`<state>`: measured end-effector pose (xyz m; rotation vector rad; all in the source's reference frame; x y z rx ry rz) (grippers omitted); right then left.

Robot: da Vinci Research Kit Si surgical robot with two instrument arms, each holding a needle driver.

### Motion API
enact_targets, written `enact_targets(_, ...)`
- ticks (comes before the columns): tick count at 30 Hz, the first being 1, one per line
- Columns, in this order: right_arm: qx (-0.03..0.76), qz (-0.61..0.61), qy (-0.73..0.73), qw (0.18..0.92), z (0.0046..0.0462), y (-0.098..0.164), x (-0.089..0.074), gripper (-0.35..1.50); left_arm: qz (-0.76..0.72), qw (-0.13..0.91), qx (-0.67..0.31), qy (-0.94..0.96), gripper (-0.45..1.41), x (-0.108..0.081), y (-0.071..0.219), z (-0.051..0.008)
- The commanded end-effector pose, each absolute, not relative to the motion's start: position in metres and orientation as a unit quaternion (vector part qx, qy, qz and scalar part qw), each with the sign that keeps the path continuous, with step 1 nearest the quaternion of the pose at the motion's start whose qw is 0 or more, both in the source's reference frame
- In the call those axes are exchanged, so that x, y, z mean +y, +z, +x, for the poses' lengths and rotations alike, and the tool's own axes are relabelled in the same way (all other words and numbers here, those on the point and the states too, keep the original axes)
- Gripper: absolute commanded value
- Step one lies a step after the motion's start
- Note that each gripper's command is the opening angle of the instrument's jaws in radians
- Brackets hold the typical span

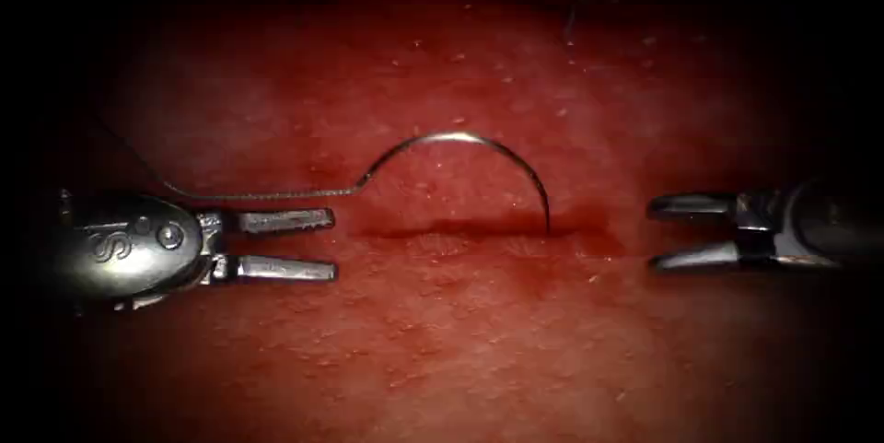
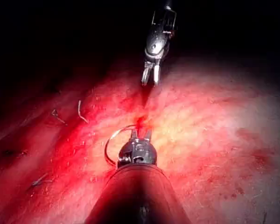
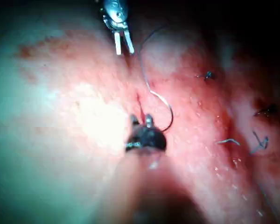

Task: Wound Closure

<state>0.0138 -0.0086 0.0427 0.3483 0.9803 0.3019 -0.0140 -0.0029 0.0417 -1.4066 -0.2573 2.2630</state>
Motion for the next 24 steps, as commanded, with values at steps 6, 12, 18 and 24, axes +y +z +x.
enact_targets(6,0.466,0.164,0.148,0.857,0.0143,0.0427,-0.0088,0.20,-0.511,0.231,-0.093,0.823,0.06,-0.0029,0.0421,-0.0148)
enact_targets(12,0.466,0.164,0.147,0.857,0.0140,0.0428,-0.0090,0.25,-0.511,0.227,-0.089,0.824,0.11,-0.0030,0.0421,-0.0150)
enact_targets(18,0.462,0.157,0.155,0.859,0.0132,0.0428,-0.0085,0.23,-0.501,0.219,-0.048,0.836,0.25,-0.0030,0.0422,-0.0158)
enact_targets(24,0.458,0.152,0.163,0.860,0.0132,0.0428,-0.0085,0.23,-0.467,0.220,0.028,0.856,0.40,-0.0037,0.0425,-0.0189)
